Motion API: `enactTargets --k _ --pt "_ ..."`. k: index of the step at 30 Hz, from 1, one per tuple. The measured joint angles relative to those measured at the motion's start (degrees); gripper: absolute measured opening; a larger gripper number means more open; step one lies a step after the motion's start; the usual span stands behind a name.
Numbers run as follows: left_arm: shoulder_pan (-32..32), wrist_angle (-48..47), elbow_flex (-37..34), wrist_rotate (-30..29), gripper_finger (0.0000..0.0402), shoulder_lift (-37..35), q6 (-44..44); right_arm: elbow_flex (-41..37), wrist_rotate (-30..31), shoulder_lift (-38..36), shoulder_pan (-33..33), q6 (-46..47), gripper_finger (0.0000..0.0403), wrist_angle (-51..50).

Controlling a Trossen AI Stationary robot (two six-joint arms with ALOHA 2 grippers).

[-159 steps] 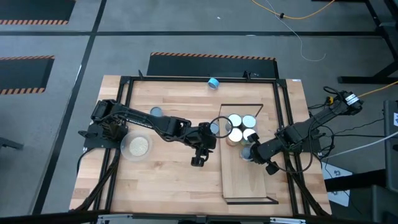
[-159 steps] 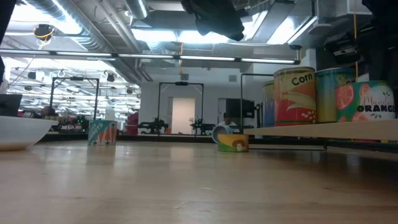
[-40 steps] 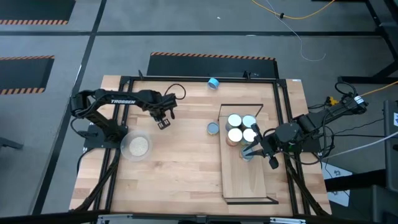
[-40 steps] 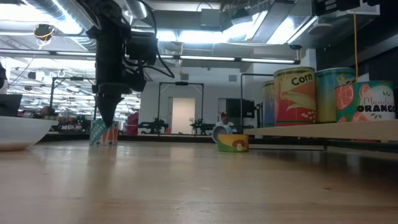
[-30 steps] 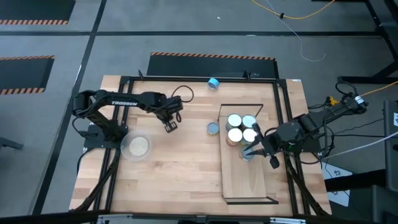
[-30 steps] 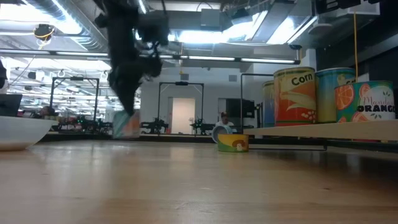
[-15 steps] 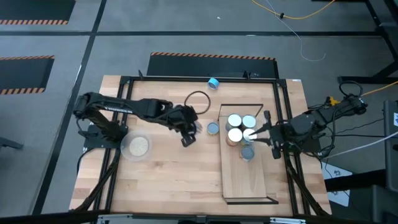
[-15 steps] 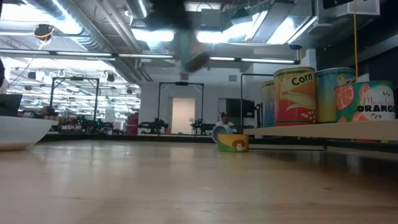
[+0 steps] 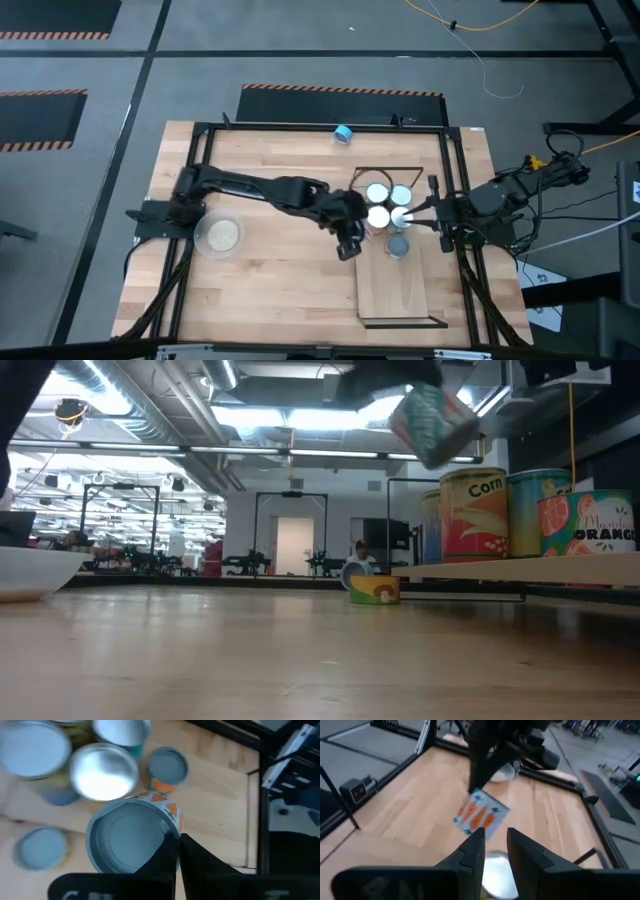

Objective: Pick and place cans onto a shelf
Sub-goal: Put the white can on the shelf aligned with the green can

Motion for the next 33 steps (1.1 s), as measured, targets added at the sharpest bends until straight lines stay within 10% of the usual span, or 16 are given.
enactTargets --k 33 --pt "-0.76 5.48 1.69 1.77 0.0003 10.44 -0.17 0.00 -4.44 15.24 0.02 2.35 0.0086 2.95"
